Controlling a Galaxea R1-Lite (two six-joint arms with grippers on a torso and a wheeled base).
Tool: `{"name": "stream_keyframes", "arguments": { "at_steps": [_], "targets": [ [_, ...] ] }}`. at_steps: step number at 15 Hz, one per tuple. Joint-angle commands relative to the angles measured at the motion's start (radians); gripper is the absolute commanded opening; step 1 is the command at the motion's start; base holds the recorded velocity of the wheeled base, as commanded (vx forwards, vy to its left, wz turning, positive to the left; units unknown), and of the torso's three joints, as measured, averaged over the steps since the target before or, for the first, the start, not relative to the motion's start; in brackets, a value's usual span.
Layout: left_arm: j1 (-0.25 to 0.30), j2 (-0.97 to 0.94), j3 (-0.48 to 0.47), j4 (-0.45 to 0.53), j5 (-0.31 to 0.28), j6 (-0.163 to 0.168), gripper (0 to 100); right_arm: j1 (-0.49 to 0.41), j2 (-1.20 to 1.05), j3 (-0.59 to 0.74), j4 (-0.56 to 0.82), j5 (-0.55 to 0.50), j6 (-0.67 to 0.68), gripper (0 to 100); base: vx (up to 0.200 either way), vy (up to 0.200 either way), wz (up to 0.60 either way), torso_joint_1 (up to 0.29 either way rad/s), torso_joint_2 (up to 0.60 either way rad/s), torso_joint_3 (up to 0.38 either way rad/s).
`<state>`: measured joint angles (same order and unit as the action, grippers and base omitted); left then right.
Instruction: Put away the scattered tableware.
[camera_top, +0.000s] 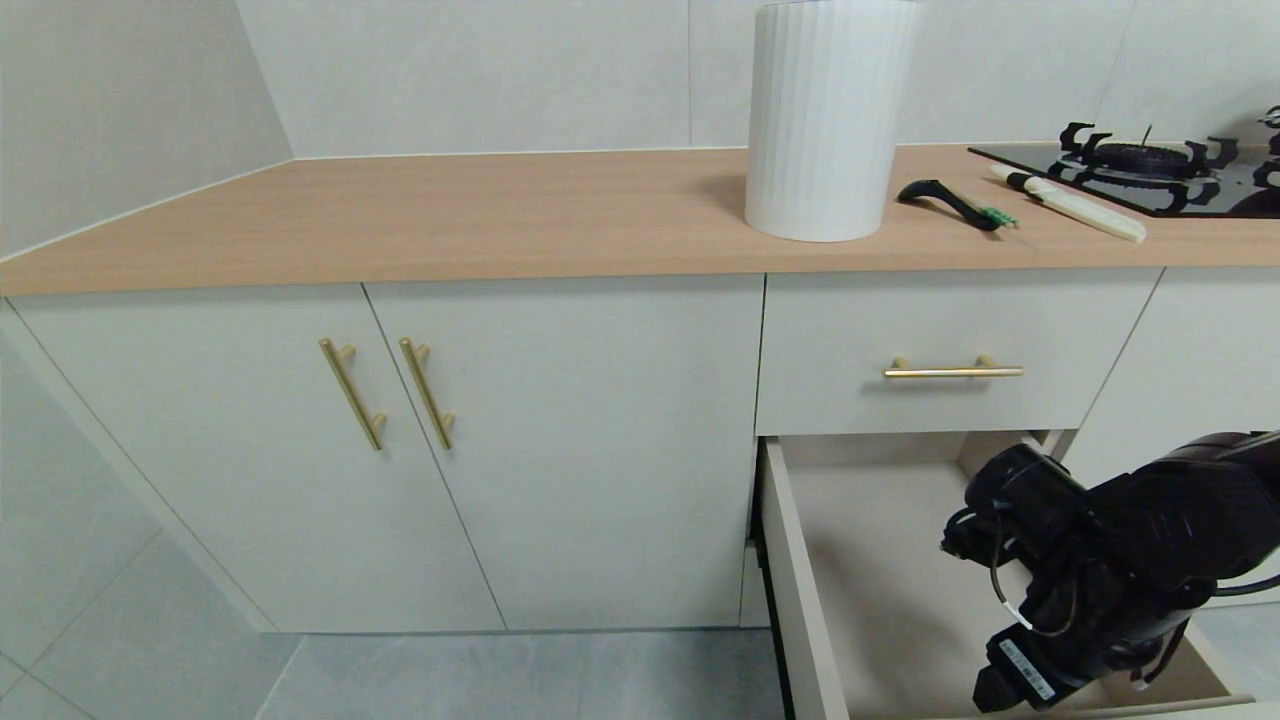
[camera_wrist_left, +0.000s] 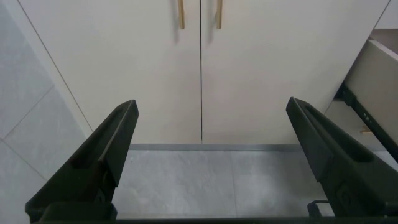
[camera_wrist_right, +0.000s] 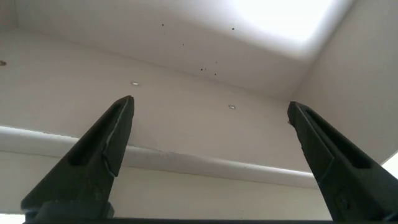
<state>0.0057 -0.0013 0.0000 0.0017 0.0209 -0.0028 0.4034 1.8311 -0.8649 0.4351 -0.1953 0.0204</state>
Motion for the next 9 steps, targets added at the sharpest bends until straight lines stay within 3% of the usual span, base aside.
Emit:
{"name": "stream_keyframes", "arguments": {
  "at_steps": [1,3,9],
  "targets": [
    [0.0,0.001,0.0,0.0,0.001,0.0,100,0.011,-0.001,0.004,0.047,-0.001,-0.017,100,0.0,0.0,0.0,0.0,0.0,0.0],
    [0.0,0.001,0.0,0.0,0.001,0.0,100,0.017,0.002,-0.005,0.113,-0.001,-0.034,100,0.0,0.0,0.0,0.0,0.0,0.0],
    [0.0,0.001,0.0,0.0,0.001,0.0,100,0.015,-0.067,-0.054,0.113,-0.012,0.023,100,0.0,0.0,0.0,0.0,0.0,0.0]
  ]
}}
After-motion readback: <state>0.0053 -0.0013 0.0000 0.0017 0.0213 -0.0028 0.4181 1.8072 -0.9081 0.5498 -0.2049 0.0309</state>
